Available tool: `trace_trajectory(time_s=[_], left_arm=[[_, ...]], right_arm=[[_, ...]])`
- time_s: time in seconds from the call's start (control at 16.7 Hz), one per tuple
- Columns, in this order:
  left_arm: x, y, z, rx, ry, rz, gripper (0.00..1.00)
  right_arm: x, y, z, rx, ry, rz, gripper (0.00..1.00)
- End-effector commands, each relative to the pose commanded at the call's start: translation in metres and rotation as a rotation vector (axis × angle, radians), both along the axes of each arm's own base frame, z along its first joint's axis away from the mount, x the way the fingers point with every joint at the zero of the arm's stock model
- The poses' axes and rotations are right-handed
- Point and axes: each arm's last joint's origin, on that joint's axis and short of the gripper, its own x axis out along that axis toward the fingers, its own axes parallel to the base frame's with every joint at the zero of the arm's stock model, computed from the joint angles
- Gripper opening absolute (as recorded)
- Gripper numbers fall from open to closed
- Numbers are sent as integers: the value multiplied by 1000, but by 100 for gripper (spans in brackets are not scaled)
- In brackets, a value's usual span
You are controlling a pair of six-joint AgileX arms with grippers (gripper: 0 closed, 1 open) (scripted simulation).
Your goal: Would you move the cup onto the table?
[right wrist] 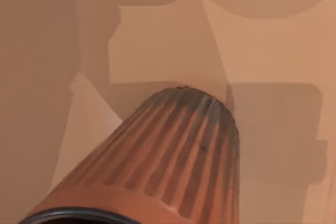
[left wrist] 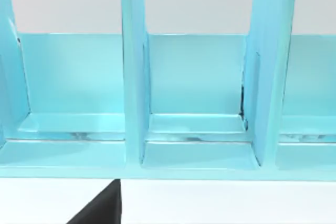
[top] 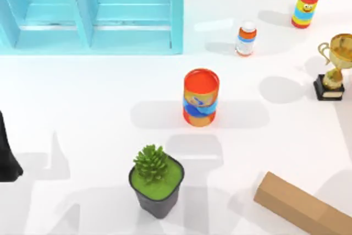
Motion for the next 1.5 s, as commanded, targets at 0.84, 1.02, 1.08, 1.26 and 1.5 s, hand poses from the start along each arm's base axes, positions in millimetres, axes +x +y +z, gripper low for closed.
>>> trace_trajectory(time_s=[0.84,1.02,1.08,1.26,1.5], left_arm=[[0,0,0,0,0,0,100],[0,0,0,0,0,0,100],[0,0,0,0,0,0,100],[0,0,0,0,0,0,100],[0,0,0,0,0,0,100]], right_arm=[[0,0,0,0,0,0,0],[0,0,0,0,0,0,0],[0,0,0,0,-1,-2,0],[-5,1,8,2,13,-41,0],[-13,19,39,3,38,-120,0]])
